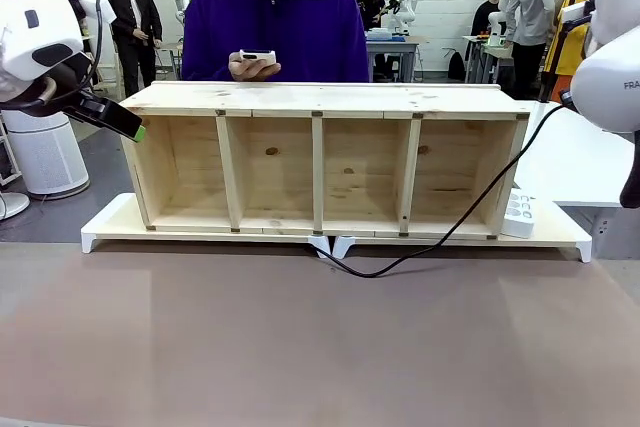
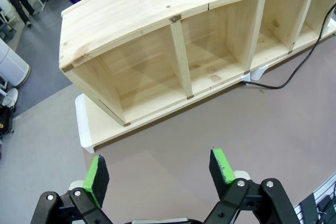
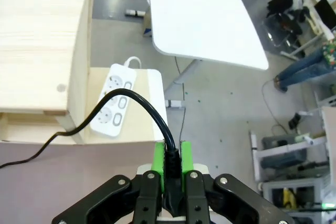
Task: Perform cable management.
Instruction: Pull the grasped Power Cable to the location of the Power Strip.
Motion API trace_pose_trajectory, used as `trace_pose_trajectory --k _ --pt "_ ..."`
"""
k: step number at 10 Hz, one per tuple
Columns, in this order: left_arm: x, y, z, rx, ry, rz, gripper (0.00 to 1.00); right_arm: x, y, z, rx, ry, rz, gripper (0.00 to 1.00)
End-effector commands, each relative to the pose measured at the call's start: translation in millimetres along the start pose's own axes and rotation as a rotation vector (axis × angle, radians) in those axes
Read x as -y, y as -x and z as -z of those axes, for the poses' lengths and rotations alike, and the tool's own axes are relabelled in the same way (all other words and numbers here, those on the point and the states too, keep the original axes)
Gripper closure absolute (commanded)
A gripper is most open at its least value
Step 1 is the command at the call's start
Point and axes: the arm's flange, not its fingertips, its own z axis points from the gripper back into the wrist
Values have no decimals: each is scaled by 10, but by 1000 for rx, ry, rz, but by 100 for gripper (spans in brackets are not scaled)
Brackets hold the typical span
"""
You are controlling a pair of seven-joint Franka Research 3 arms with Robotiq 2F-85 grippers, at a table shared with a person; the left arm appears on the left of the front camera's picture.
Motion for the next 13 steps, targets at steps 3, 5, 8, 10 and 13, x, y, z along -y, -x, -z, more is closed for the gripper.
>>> trace_pose_trajectory --k 3,5,8,10,13 --pt "-11 -15 19 12 -6 12 0 -90 -173 109 34 -122 158 85" --pt "-11 -15 19 12 -6 12 0 -104 -175 185 64 -168 227 85" --pt "-11 -15 19 12 -6 12 0 -43 -132 316 82 -197 275 85" --pt "-11 -15 19 12 -6 12 0 62 -82 416 75 -197 266 85" --pt "-11 -15 19 12 -6 12 0 97 -71 503 79 -230 266 85"
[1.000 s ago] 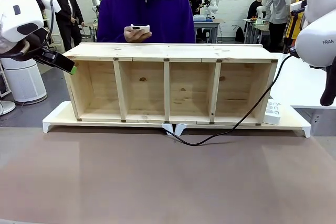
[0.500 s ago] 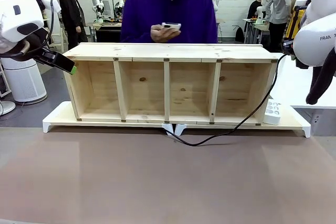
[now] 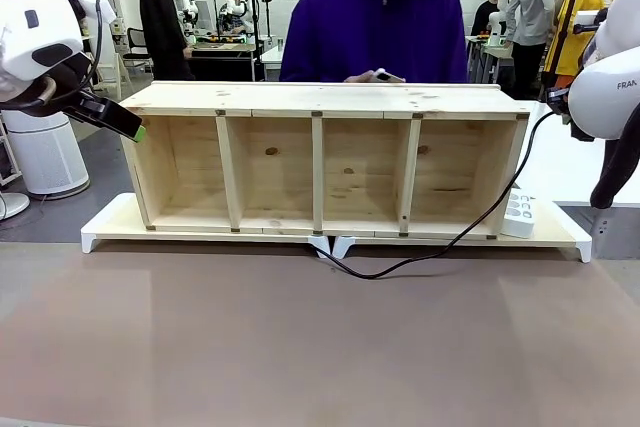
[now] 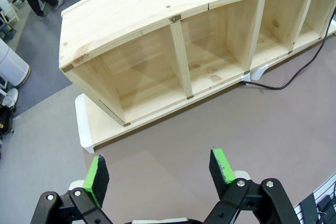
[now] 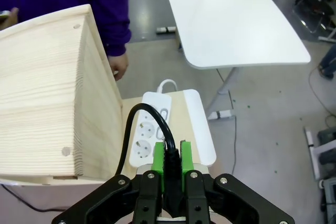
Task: Perform cable management.
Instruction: Pull the grasped Power Cable to the location of the Power Strip.
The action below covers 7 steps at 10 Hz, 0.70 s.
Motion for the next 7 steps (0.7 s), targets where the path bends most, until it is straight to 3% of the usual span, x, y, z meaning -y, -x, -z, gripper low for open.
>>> trace_pose_trajectory --k 1,7 --pt "-11 -15 19 12 -6 12 0 20 0 13 14 -56 -9 85" --pt "-11 -15 19 12 -6 12 0 -9 -1 9 0 -12 -2 85"
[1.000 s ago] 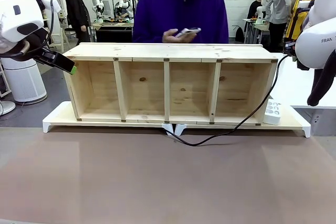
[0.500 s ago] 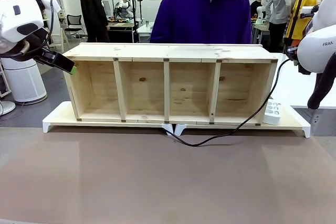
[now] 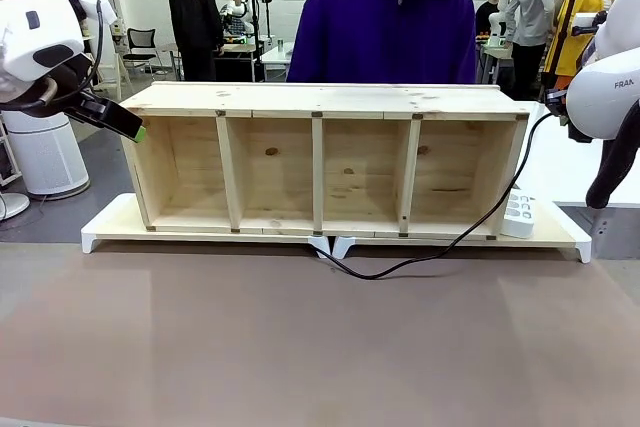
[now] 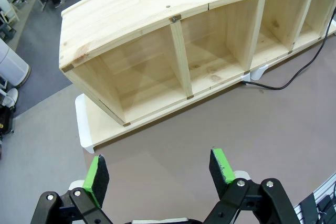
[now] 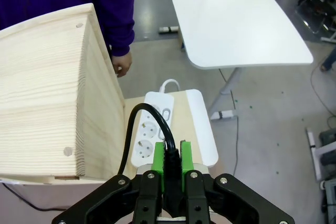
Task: Perform cable management.
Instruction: Pull the grasped Power Cable to the location of the Power Strip, then release the Power Cable when the human grasps it.
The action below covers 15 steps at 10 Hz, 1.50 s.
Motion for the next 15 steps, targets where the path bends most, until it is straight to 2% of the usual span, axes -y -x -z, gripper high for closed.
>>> trace_pose_trajectory --k 1,15 --pt "-11 -15 19 12 -6 12 0 -6 -1 -2 2 -1 -1 85" --pt "-11 -15 19 12 -6 12 0 -6 -1 -2 2 -1 -1 85"
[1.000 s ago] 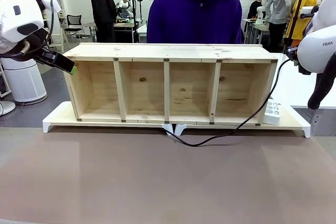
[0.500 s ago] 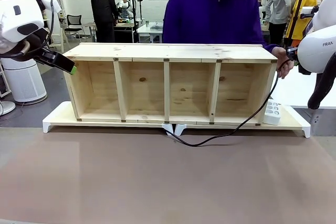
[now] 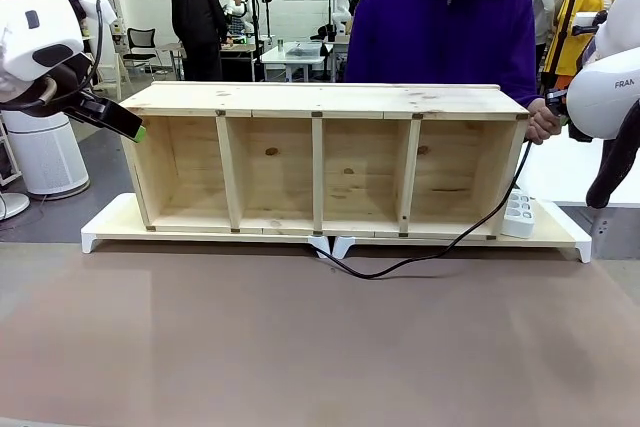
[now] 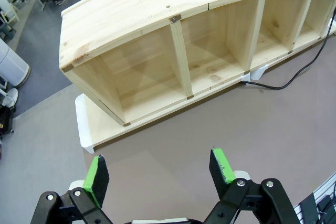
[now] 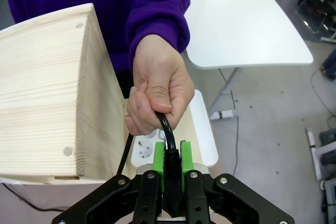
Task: Perform cable management.
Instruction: Release the Power Cable when the human grasps it.
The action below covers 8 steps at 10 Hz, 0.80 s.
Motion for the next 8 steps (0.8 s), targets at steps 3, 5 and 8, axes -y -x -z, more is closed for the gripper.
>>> trace_pose_trajectory --k 3,5,8 --pt "-11 -15 19 12 -6 12 0 -6 -1 -1 1 -1 -1 85" --pt "-11 -15 19 12 -6 12 0 16 -24 -2 -58 4 30 71" --pt "-11 -15 19 12 -6 12 0 19 -19 -4 -68 15 26 45"
